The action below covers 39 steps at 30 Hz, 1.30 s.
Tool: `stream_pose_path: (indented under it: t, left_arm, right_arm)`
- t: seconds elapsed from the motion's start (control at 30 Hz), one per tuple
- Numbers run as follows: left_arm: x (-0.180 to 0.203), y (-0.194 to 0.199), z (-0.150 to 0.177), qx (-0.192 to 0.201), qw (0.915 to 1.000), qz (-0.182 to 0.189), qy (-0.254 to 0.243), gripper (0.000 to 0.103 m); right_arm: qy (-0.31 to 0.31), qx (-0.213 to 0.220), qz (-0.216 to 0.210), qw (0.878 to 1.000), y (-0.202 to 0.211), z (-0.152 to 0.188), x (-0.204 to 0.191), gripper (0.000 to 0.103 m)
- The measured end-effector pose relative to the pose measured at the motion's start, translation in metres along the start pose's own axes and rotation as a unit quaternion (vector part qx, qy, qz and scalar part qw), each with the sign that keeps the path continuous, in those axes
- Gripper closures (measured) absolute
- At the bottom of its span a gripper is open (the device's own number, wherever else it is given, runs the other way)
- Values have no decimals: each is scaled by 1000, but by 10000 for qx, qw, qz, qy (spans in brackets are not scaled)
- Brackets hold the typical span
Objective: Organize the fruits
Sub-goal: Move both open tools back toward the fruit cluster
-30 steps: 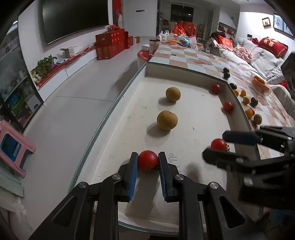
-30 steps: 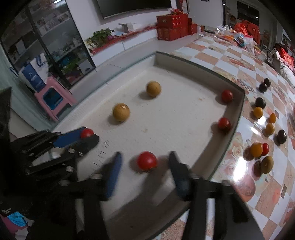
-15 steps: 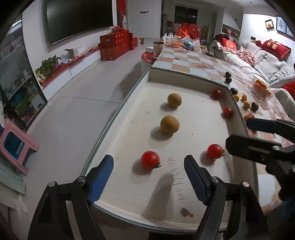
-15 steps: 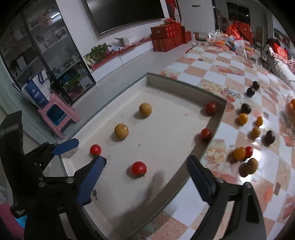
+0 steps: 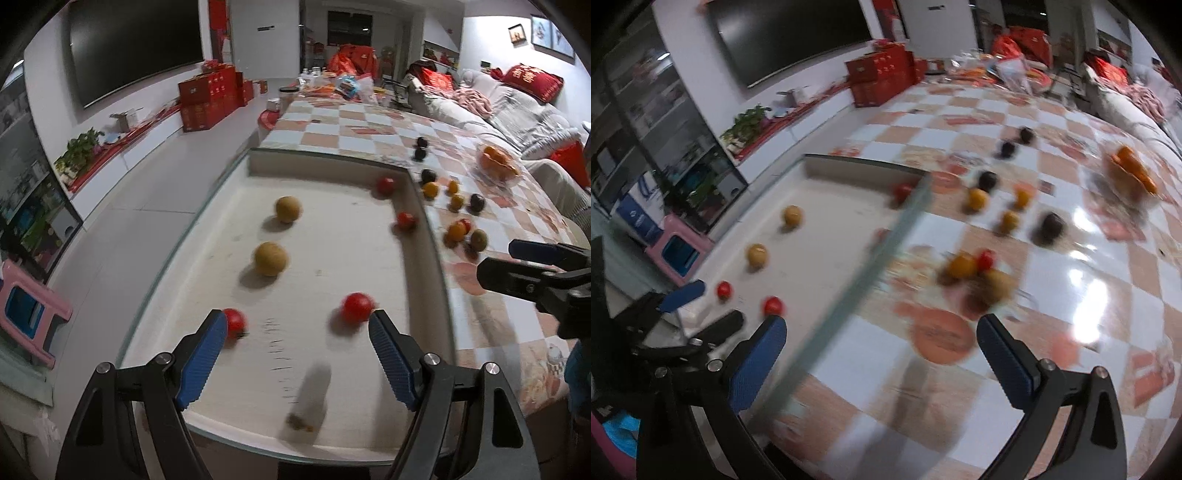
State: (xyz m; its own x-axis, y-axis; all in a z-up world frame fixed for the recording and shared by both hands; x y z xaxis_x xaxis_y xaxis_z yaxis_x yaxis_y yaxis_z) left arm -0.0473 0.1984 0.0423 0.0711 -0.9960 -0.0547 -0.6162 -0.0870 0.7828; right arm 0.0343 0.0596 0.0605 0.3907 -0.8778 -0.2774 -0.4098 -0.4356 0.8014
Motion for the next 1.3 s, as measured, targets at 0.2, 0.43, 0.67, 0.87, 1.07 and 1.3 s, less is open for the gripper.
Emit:
stream_pose_path:
  t: [0.2,0.43,0.67,0.87,1.07,1.3]
  left_arm:
    - [37,7,-9,69,9993,257,-278,23]
    - [99,15,-24,191,9944,754,-719,23]
    - [155,5,-33,167,9911,941,-930,23]
    - [174,-29,-43,-177,9949,788,-600,23]
    - [188,-57,-51,-215,9976,388,-535,25]
    - [191,-80,-61,-345,9979,315,-442,45]
  right_arm:
    - [-599,-39,284,9978,11,11,60,0]
    - [-1129,21,593,9918,23,17,119,0]
    - [-935,205,1004,9903,31,9,144,0]
    - [-685,298,1044,9917,20,-8,152,0]
    - [-130,265,989,9947,-2,-28,141,4]
    - [187,153,870,9959,-32,-47,141,29]
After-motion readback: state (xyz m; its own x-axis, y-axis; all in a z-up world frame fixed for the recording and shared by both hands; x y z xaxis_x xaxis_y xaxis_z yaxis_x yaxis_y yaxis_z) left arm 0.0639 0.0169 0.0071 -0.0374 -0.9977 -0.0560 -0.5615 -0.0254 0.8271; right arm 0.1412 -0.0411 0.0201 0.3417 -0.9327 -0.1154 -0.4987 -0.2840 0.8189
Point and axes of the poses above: each gripper's, at about its wrist camera, not at the fingertips, and y roughly against the way its jaws point, x to its right, z to its underside, the point moved 1 cm from there along -y, roughly the way its jaws point, and after that the axes turned 5 degrees about -y, right-handed, at the moved point
